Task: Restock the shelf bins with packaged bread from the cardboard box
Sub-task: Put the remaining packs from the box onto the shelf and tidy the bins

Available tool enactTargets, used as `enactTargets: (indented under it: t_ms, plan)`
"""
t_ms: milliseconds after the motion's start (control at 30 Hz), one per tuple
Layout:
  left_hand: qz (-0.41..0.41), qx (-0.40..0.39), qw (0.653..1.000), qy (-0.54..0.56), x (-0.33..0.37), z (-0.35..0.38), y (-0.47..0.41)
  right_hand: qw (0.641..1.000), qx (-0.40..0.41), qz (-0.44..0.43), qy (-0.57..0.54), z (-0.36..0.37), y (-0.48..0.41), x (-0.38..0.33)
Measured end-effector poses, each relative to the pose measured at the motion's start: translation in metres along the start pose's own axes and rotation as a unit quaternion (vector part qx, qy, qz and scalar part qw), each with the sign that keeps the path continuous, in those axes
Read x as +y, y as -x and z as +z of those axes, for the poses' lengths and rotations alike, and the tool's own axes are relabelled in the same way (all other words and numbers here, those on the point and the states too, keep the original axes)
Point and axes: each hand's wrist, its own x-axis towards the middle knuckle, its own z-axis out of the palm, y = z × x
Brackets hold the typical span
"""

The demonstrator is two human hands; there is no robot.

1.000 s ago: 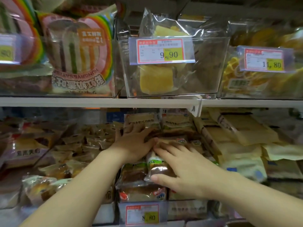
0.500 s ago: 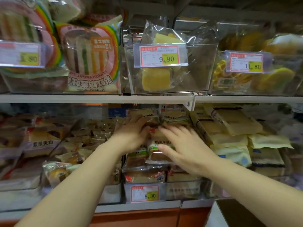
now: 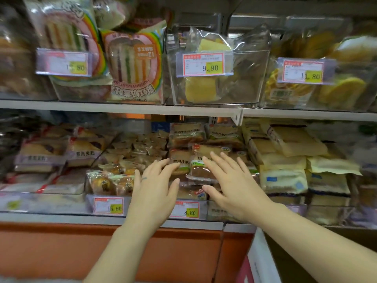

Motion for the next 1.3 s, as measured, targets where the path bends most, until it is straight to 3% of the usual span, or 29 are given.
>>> enactTargets:
  t_ms: [100, 200, 367, 667, 967, 1067, 1167, 1300]
  plan:
    - [0.016, 0.032, 0.999, -0.038, -0.016, -0.008, -0.009, 0.998, 0.02, -0.05, -0.015, -0.007, -0.007, -0.015]
    - [0.035, 0.04, 0.995, -0.084, -0.049, -0.019, -0.023, 0.987, 0.09, -0.119, -0.053, 0.003, -0.026, -0.037]
    - [0.06, -0.016, 0.988, -0.143, -0.107, -0.026, -0.027, 0.973, 0.114, -0.199, -0.023, 0.042, -0.063, -0.087]
    - [0.099, -0.054, 0.977, -0.183, -0.144, -0.016, -0.037, 0.981, 0.098, -0.156, 0.053, 0.073, -0.095, -0.102]
    - [0.114, -0.037, 0.959, -0.257, -0.154, -0.021, -0.04, 0.986, 0.086, -0.095, 0.112, 0.073, -0.096, -0.101]
    - [0.099, -0.081, 0.956, -0.265, -0.152, -0.023, -0.04, 0.986, 0.052, -0.098, 0.126, 0.07, -0.097, -0.103]
    - [0.082, -0.112, 0.96, -0.241, -0.141, -0.03, -0.042, 0.987, -0.032, -0.115, 0.104, 0.053, -0.098, -0.111]
    - [0.046, -0.119, 0.976, -0.178, -0.135, -0.043, -0.047, 0.994, -0.045, -0.058, 0.082, 0.032, -0.089, -0.113]
